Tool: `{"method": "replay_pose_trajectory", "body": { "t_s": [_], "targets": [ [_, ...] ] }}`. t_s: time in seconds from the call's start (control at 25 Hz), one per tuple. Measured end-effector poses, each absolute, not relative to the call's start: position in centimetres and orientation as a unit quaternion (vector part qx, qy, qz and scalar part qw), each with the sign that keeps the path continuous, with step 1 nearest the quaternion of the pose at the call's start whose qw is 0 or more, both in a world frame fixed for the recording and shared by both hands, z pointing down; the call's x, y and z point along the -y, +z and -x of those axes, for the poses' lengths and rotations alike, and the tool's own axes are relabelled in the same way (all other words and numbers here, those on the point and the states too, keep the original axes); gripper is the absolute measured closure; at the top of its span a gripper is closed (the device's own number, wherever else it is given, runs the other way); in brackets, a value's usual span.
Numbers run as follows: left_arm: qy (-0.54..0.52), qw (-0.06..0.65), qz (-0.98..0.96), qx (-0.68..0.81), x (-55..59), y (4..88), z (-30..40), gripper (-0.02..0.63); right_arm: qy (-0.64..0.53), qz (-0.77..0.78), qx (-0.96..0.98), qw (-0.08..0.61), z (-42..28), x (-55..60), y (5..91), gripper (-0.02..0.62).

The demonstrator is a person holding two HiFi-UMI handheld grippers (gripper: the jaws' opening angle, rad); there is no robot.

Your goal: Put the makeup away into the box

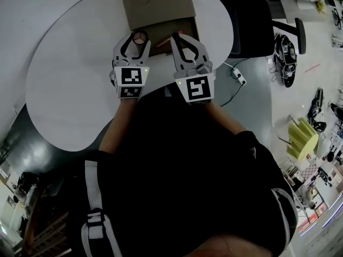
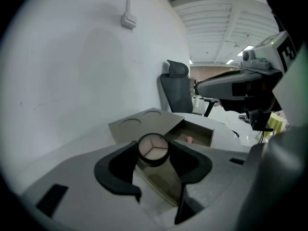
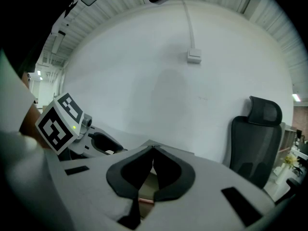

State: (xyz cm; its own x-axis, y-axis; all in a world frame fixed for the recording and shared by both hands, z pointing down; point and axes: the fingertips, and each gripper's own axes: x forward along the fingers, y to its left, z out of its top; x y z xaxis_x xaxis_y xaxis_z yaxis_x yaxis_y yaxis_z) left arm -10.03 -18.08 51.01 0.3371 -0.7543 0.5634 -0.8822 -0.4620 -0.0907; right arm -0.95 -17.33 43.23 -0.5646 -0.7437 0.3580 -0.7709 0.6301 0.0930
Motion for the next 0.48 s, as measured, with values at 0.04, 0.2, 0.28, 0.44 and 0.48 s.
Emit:
{"method": "replay_pose_trajectory", "body": {
  "t_s": [0.04, 0.2, 0.28, 0.44, 0.48],
  "targets": [
    [0.277, 0.116, -0.812, 0.501, 18.3, 51.0, 9.6, 0.391, 0.039, -0.432, 0.882, 0.185, 0.6, 17.5, 43.3, 0.572],
    [0.284, 0.121, -0.819, 0.483, 19.1, 51.7, 8.1, 0.391, 0.049, -0.441, 0.876, 0.19, -0.4, 18.1, 43.7, 0.572],
    [0.289, 0.122, -0.823, 0.473, 19.6, 52.2, 7.2, 0.391, 0.053, -0.444, 0.874, 0.191, -0.9, 18.3, 44.0, 0.572],
    [0.305, 0.128, -0.83, 0.449, 20.0, 53.4, 5.8, 0.391, 0.062, -0.452, 0.869, 0.194, -1.9, 18.8, 44.7, 0.572],
    [0.311, 0.13, -0.831, 0.443, 20.0, 53.7, 5.5, 0.391, 0.064, -0.453, 0.867, 0.195, -2.0, 19.0, 44.8, 0.572]
  ]
}}
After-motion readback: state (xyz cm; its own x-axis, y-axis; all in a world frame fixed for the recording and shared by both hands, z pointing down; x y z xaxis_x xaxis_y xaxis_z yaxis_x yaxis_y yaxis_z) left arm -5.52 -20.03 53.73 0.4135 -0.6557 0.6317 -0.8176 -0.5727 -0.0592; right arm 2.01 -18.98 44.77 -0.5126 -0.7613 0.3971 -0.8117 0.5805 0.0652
